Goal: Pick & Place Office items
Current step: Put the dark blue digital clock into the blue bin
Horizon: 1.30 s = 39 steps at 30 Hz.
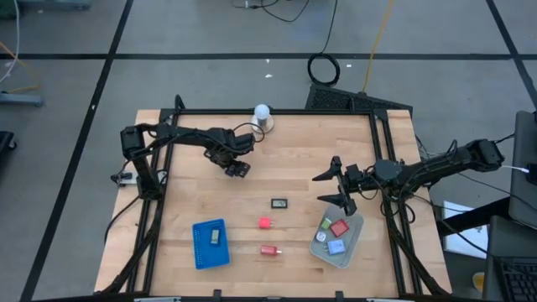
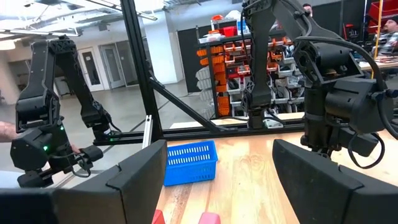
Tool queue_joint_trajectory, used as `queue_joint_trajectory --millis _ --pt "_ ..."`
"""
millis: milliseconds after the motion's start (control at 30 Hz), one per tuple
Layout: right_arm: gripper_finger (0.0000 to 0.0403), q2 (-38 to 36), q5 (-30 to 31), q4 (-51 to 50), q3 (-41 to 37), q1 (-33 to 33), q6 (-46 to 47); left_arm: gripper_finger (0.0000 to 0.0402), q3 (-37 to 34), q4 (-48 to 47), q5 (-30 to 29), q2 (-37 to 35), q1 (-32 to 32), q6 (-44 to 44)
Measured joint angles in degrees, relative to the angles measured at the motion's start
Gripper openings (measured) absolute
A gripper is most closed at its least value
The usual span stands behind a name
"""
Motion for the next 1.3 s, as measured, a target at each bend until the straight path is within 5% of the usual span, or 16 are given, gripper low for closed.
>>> queue_joint_trajectory --millis 433,867,1300 --pt "0.0281 -0.1 0.0 2.6 0.0 0.0 0.0 0.0141 0.0 -1.8 1.9 0.0 -0.3 3.3" --pt "0.0281 -0.1 0.1 2.4 0.0 0.0 0.0 0.0141 2.1 -4.5 4.4 -0.1 -1.9 10.5" --pt "0.0281 -0.1 0.2 1.3 0.0 0.0 1.0 0.0141 16.7 -16.1 0.9 -1.1 -8.4 15.1"
